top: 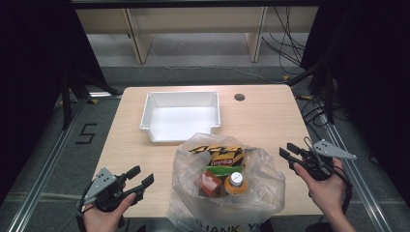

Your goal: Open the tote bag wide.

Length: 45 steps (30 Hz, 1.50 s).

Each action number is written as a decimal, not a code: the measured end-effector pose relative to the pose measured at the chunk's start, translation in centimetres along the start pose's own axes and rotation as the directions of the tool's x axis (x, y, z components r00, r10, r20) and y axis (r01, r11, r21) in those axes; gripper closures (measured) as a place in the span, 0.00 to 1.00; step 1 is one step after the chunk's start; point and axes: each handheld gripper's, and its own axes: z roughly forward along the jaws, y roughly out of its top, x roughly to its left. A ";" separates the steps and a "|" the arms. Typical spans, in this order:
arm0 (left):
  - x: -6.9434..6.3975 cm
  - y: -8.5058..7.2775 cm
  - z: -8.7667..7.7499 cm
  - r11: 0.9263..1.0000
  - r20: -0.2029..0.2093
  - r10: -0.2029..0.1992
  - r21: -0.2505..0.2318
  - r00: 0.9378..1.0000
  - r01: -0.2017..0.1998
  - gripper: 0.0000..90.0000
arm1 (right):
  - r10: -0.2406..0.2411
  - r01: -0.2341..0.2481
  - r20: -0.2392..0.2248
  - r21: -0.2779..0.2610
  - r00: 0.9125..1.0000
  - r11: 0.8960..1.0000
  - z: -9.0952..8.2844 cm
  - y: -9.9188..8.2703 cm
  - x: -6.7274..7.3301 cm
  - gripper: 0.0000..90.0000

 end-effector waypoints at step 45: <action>-9.6 8.6 7.3 0.967 0.299 0.207 0.083 0.931 -0.242 0.56 | -0.222 0.238 -0.293 0.019 0.930 0.971 -3.2 4.5 10.5 0.52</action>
